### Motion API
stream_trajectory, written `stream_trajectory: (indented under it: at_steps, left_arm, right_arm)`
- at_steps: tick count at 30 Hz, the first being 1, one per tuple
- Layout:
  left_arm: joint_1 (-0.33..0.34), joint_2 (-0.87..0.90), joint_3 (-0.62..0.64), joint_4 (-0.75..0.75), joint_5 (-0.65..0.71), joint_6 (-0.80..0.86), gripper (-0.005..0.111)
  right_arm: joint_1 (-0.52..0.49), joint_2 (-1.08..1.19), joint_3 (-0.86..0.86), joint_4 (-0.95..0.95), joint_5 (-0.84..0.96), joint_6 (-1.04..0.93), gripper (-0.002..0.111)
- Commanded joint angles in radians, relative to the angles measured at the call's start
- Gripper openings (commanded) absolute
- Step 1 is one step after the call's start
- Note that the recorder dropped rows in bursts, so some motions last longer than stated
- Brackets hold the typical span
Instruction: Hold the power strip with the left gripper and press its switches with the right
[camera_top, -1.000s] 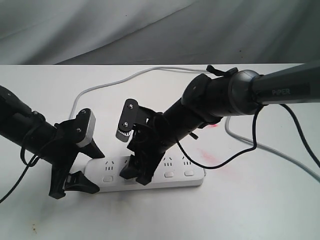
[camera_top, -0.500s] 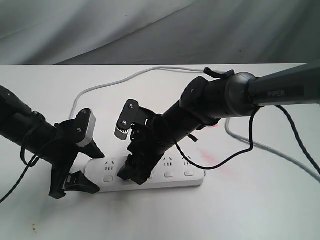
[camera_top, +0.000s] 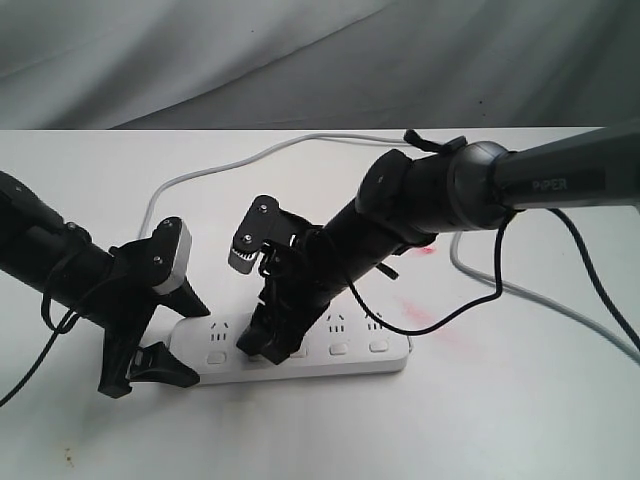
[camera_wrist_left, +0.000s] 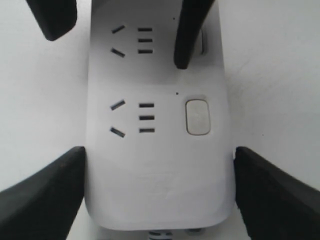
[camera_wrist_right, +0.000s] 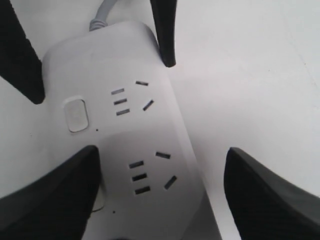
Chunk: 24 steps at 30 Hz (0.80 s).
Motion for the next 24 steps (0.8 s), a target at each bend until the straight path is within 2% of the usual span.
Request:
stream_trajectory:
  at_steps: [1,10,19,24]
  left_arm:
    - [-0.005,0.001,-0.005,-0.007,0.001,0.005,0.042]
    - [-0.005,0.001,-0.005,-0.007,0.001,0.005,0.042]
    - [-0.005,0.001,-0.005,-0.007,0.005,0.005,0.042]
    - [-0.005,0.001,-0.005,-0.007,0.005,0.005,0.042]
  right_arm:
    - [-0.009,0.039,0.037,-0.22,-0.035,0.015,0.063]
    - [-0.012,0.02,0.063,-0.134,-0.059,0.0,0.063]
    - [-0.024,-0.178,0.063,-0.043,-0.053,-0.025,0.063]
    - [-0.069,-0.237,0.063,-0.019,0.003,-0.025,0.063]
